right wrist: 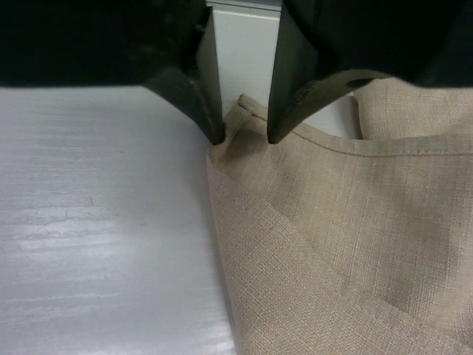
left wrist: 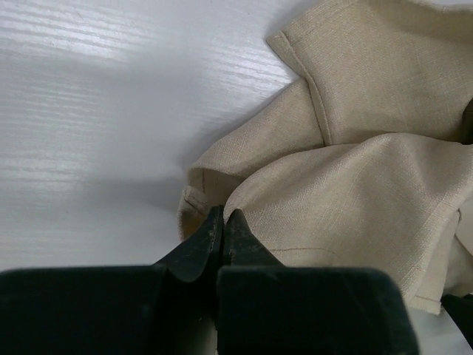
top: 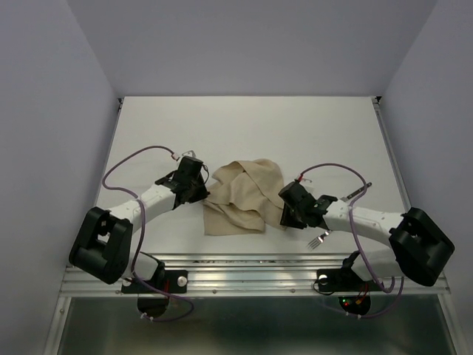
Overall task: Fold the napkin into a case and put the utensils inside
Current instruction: Pick up the crumpled napkin from the center of the board, then flatten out the crumpled napkin at the center of the board.
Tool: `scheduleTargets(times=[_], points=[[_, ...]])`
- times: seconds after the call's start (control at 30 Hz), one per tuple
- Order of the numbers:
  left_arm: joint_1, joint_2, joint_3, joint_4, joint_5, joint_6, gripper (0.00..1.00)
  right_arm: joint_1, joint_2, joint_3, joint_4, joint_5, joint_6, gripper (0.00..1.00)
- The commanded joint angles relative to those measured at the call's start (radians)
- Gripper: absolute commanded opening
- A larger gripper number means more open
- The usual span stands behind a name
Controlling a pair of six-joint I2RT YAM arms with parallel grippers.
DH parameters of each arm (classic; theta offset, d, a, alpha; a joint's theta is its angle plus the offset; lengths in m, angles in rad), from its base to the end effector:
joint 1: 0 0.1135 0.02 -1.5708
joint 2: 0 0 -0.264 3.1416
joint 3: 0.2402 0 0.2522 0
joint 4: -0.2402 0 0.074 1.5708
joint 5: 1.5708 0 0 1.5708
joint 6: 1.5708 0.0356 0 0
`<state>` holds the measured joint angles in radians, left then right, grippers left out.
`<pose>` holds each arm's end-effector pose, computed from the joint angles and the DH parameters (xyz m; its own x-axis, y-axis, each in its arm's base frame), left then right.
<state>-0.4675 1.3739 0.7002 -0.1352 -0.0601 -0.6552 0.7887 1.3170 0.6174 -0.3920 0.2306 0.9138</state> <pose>0.2445 -0.1210 0.1872 -0.7637 -0.2958 -0.5738 -0.0662 0.9201 -0.3862 0.1678 0.1573 0.1608 -0.8700 0.2180 -0.4422 0.1188 0.9632 0.2412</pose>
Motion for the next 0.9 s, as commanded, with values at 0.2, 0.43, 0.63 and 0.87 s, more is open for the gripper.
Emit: scheduleTargets(times=[0.2,0.43,0.63,0.87], points=[[0.003,-0.114,0.174,-0.156,-0.055,0.029,0.00,0.012,0.079,0.159,0.013,0.222,-0.064,0.01],[0.084,-0.142,0.375,-0.268,-0.064,0.112,0.00,-0.078,0.016,0.369,-0.018,0.317,-0.242,0.01],[0.191,-0.078,0.645,-0.305,-0.064,0.180,0.00,-0.213,-0.002,0.614,-0.018,0.289,-0.401,0.01],[0.227,-0.012,1.062,-0.340,-0.075,0.239,0.00,-0.238,0.001,0.944,-0.033,0.322,-0.533,0.01]])
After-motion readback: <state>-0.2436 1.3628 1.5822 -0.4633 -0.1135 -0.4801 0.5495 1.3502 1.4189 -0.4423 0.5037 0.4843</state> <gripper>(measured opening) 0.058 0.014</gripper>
